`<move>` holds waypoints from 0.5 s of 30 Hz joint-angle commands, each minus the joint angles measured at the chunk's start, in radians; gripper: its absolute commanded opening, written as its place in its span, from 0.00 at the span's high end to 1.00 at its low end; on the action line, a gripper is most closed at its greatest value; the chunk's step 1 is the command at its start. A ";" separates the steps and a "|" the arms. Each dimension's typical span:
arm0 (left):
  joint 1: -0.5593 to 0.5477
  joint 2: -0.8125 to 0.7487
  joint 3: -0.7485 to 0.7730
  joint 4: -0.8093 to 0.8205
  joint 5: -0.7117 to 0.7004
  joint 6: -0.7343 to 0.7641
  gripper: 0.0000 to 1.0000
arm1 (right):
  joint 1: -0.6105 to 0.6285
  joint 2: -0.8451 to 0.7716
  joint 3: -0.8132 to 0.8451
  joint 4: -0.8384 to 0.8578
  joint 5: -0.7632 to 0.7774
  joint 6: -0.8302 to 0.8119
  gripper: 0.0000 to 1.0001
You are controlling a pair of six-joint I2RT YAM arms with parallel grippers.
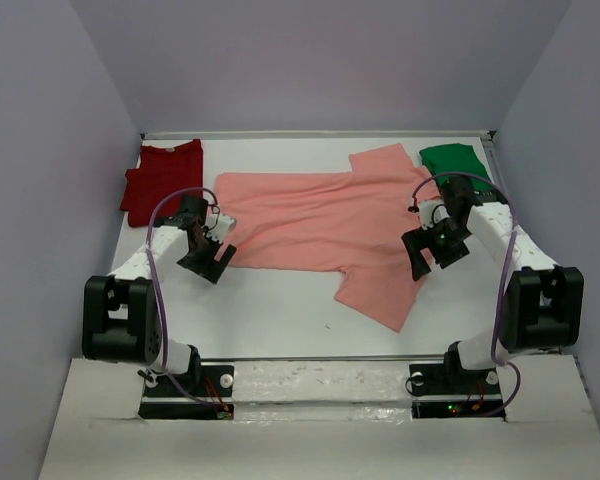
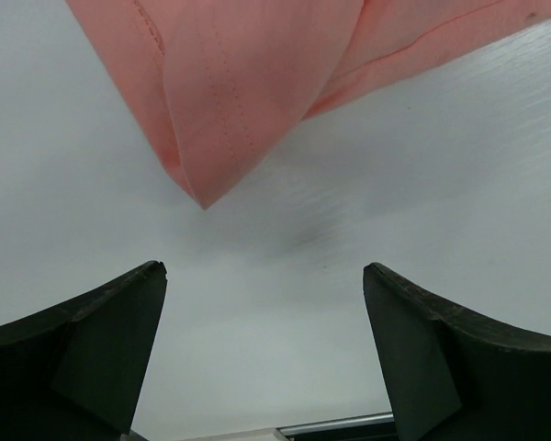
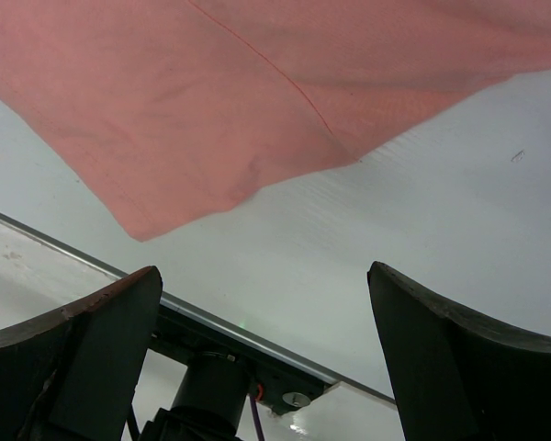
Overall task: Fold and stack the t-shirts
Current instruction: Flatten out the tshirt
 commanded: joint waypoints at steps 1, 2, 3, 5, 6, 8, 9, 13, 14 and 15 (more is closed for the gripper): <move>0.006 -0.042 -0.028 0.070 -0.022 0.055 0.03 | -0.002 -0.007 0.014 0.013 -0.016 0.013 0.00; 0.009 -0.038 -0.033 0.088 -0.027 0.059 0.05 | -0.002 -0.007 0.014 0.015 -0.019 0.013 0.00; 0.014 -0.029 -0.033 0.101 -0.027 0.062 0.07 | -0.002 -0.007 0.013 0.015 -0.030 0.014 0.00; 0.018 -0.027 -0.032 0.137 -0.024 0.065 0.13 | -0.002 -0.004 0.011 0.020 -0.032 0.019 0.00; 0.018 -0.021 -0.028 0.144 -0.009 0.067 0.15 | -0.002 0.002 0.011 0.020 -0.033 0.020 0.00; 0.020 0.005 -0.015 0.156 0.016 0.070 0.18 | -0.002 0.007 0.007 0.021 -0.036 0.022 0.00; 0.021 0.013 -0.010 0.159 0.030 0.075 0.18 | -0.002 0.008 0.005 0.021 -0.038 0.022 0.00; 0.025 0.036 0.010 0.191 0.077 0.084 0.32 | -0.002 0.014 -0.003 0.032 -0.044 0.029 0.00; 0.025 0.043 0.014 0.188 0.091 0.085 0.37 | -0.002 0.017 -0.006 0.033 -0.044 0.031 0.00; 0.026 0.062 0.019 0.187 0.099 0.084 0.45 | -0.002 0.017 -0.010 0.035 -0.042 0.031 0.00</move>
